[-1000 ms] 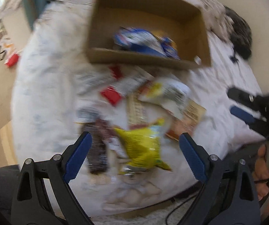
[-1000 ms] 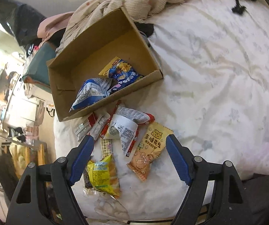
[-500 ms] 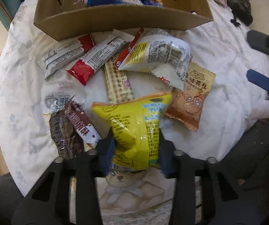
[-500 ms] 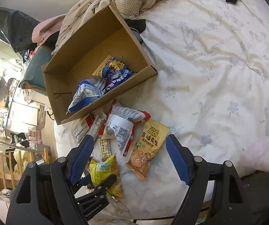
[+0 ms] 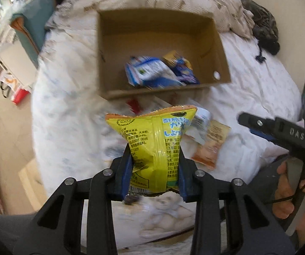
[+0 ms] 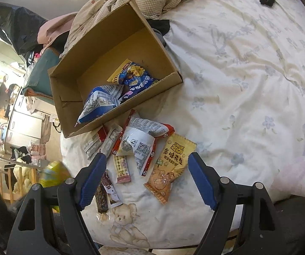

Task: Organize snacks
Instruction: 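Grasp the yellow chip bag with the left gripper and lift it, then grasp the tan peanut snack bag with the right gripper while the left gripper holds the yellow bag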

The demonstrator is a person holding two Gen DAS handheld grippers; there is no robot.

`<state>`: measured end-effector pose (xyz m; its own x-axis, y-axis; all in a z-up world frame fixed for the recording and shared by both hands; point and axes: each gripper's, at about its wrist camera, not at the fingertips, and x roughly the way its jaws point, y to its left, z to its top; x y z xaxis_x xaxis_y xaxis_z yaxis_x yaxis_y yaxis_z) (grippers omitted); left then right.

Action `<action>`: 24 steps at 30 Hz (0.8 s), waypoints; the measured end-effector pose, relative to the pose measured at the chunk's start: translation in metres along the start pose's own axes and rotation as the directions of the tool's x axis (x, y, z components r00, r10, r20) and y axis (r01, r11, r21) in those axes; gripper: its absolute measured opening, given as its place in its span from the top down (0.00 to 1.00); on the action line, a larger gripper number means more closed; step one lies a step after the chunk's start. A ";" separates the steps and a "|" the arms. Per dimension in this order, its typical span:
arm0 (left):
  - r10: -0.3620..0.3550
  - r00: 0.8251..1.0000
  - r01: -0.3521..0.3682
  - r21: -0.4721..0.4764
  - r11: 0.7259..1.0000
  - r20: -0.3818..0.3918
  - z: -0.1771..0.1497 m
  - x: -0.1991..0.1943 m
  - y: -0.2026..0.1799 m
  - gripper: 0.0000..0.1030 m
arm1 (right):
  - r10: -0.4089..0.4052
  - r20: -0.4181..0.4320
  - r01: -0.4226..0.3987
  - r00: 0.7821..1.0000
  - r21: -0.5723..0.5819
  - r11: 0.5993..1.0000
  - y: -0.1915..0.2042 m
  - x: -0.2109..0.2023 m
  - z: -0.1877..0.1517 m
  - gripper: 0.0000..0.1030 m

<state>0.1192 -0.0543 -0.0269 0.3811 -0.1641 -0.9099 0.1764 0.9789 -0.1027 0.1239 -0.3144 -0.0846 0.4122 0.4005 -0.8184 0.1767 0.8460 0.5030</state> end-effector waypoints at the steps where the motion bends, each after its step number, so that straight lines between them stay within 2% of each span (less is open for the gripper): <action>1: 0.012 1.000 -0.012 -0.003 1.000 0.004 0.007 0.001 0.005 0.69 | -0.009 0.001 0.009 1.000 0.004 1.000 -0.001 0.001 0.000 0.21; 4: 0.035 0.999 -0.035 -0.043 0.998 0.008 0.011 0.001 0.028 0.69 | -0.055 0.000 0.055 0.998 0.032 0.998 -0.008 0.003 0.001 0.21; 8: 0.038 0.999 -0.038 -0.113 0.993 -0.003 0.008 0.012 0.048 0.69 | -0.113 -0.051 0.119 0.992 0.132 0.984 -0.032 0.015 0.005 0.21; 13: -0.031 0.998 0.019 -0.219 0.976 -0.052 0.000 0.027 0.057 0.69 | -0.193 -0.100 0.210 0.976 0.206 0.956 -0.053 0.030 0.008 0.24; 15: -0.034 0.998 0.021 -0.222 0.975 -0.058 0.000 0.029 0.057 0.69 | -0.208 -0.130 0.230 0.970 0.192 0.954 -0.052 0.040 0.008 0.30; 20: -0.048 0.997 0.035 -0.214 0.976 -0.056 0.003 0.028 0.054 0.69 | -0.192 -0.195 0.218 0.962 0.119 0.969 -0.035 0.069 0.001 0.36; 24: -0.037 0.999 0.029 -0.198 0.980 -0.038 0.005 0.025 0.051 0.69 | -0.236 -0.249 0.261 0.939 0.069 0.963 -0.027 0.093 -0.011 0.39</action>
<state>0.1423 -0.0087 -0.0525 0.3397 -0.1956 -0.9200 0.0046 0.9785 -0.2064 0.1476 -0.2960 -0.1769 0.1225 0.2638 -0.9568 0.3391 0.8949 0.2902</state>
